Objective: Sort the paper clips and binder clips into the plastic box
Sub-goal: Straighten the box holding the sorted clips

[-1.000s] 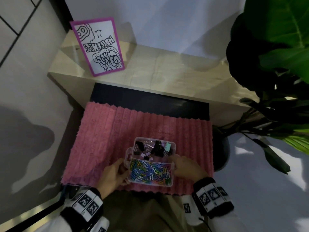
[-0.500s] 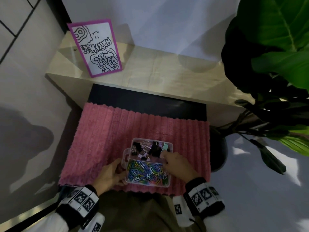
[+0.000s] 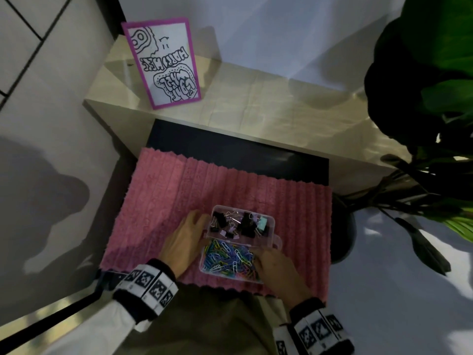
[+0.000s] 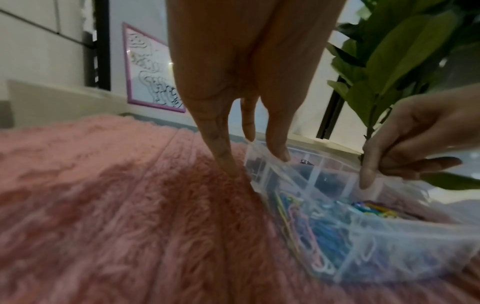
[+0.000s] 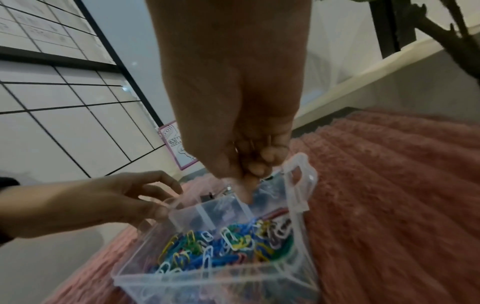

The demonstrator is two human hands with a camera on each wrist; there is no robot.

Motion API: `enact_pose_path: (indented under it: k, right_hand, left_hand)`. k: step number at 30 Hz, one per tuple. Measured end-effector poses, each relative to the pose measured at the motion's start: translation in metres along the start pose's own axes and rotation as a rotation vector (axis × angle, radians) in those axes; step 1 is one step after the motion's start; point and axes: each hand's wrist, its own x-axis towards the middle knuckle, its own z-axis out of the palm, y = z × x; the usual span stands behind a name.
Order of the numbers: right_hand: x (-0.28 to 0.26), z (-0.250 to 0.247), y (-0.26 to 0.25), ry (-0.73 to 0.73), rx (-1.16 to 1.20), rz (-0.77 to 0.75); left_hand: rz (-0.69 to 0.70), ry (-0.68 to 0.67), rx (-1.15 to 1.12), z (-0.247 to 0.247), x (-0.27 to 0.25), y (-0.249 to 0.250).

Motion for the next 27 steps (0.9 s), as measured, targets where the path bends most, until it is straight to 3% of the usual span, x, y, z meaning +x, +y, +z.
enact_pose_path:
  k: [2,5,7,9,12,18,23,25,27]
  right_hand:
    - [0.003,-0.006,-0.003,0.114,0.002,-0.005]
    - [0.021,-0.018,-0.018,0.284,0.035,-0.166]
    - [0.039,-0.017,-0.027,0.241,-0.052,-0.305]
    - [0.048,-0.014,-0.033,0.145,-0.146,-0.353]
    - [0.038,-0.012,-0.025,0.202,-0.220,-0.380]
    - [0.016,-0.017,-0.002,0.202,-0.101,-0.076]
    - [0.021,-0.005,-0.028,0.116,-0.074,-0.008]
    - [0.021,-0.002,-0.032,0.156,0.011,-0.011]
    - [0.013,-0.002,-0.026,0.307,0.103,0.041]
  left_hand:
    - [-0.033,0.001,-0.112,0.000,0.003,-0.003]
    - [-0.119,-0.008,-0.259,0.002,0.005,-0.005]
    - [-0.223,-0.024,-0.317,0.004,0.005,-0.007]
    - [-0.275,-0.042,-0.310,0.006,0.005,-0.008]
    - [-0.291,-0.062,-0.319,0.006,0.004,-0.008]
    - [-0.343,-0.103,-0.368,0.002,0.005,-0.008]
    - [-0.339,-0.069,-0.363,-0.001,0.007,0.000]
    - [-0.319,-0.084,-0.416,-0.002,0.006,0.002]
    - [-0.293,-0.085,-0.421,-0.001,0.004,0.000]
